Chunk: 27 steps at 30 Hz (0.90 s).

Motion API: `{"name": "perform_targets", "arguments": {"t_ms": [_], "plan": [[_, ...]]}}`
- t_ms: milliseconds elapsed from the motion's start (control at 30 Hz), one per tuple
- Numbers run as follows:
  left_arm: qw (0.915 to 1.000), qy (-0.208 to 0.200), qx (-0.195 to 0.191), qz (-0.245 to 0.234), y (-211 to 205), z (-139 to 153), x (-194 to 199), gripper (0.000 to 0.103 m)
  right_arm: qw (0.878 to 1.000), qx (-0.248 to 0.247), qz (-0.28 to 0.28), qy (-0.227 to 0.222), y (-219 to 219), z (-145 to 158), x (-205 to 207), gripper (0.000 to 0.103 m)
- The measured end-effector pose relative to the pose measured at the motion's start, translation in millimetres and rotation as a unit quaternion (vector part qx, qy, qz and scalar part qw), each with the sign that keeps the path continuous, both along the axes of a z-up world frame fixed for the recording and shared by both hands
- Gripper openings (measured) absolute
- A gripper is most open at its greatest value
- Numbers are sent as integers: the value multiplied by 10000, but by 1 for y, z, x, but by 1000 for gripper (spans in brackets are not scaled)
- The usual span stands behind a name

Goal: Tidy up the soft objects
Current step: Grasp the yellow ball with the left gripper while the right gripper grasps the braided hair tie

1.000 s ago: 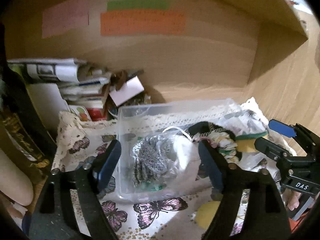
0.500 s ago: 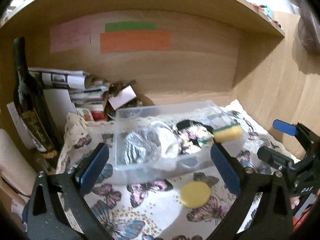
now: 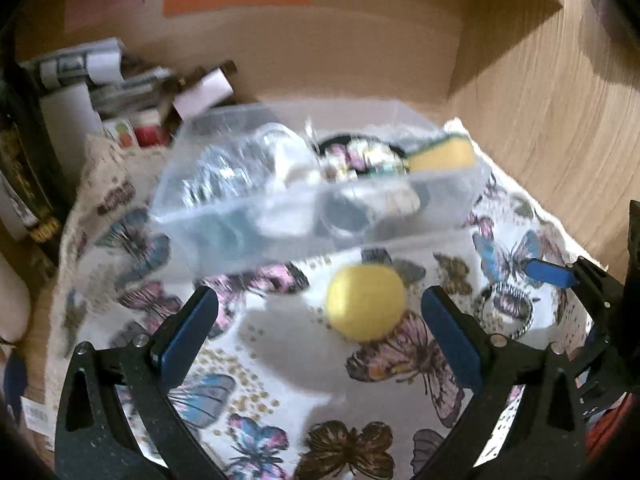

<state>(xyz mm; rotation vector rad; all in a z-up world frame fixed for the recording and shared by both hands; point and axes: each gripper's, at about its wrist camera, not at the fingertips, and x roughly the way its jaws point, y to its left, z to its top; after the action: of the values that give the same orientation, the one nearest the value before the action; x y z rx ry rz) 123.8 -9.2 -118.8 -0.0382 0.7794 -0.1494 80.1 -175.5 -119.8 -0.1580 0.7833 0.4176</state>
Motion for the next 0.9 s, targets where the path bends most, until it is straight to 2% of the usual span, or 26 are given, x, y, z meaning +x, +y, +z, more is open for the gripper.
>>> {"name": "perform_targets", "arguments": {"t_ms": [167, 267, 333, 367, 433, 500, 600, 900], "plan": [[9994, 305, -93, -136, -7, -17, 6, 103, 9993, -352, -72, -125, 1, -7, -6, 83], [9990, 379, -198, -114, -8, -22, 8, 99, 9990, -379, -106, -192, -3, -7, -7, 67], [9989, 400, -220, -142, -8, -23, 10, 84, 9990, -353, -175, -213, -7, -6, -6, 50], [9987, 421, -225, -162, -9, -24, 11, 82, 9989, -338, -216, -225, -9, -5, -5, 45], [9985, 430, -256, -208, -10, -26, 12, 71, 9990, -269, -295, -213, -14, -4, -3, 29], [9985, 416, -260, -260, -10, -26, 12, 60, 9989, -213, -351, -204, -18, -4, -1, 22], [9983, 358, -308, -347, -13, -25, 12, 44, 9988, -132, -397, -235, -20, -1, -1, 17], [9990, -127, -327, -294, -5, -1, 2, 43, 9974, 65, -352, -625, -17, 27, 0, 16]]}}
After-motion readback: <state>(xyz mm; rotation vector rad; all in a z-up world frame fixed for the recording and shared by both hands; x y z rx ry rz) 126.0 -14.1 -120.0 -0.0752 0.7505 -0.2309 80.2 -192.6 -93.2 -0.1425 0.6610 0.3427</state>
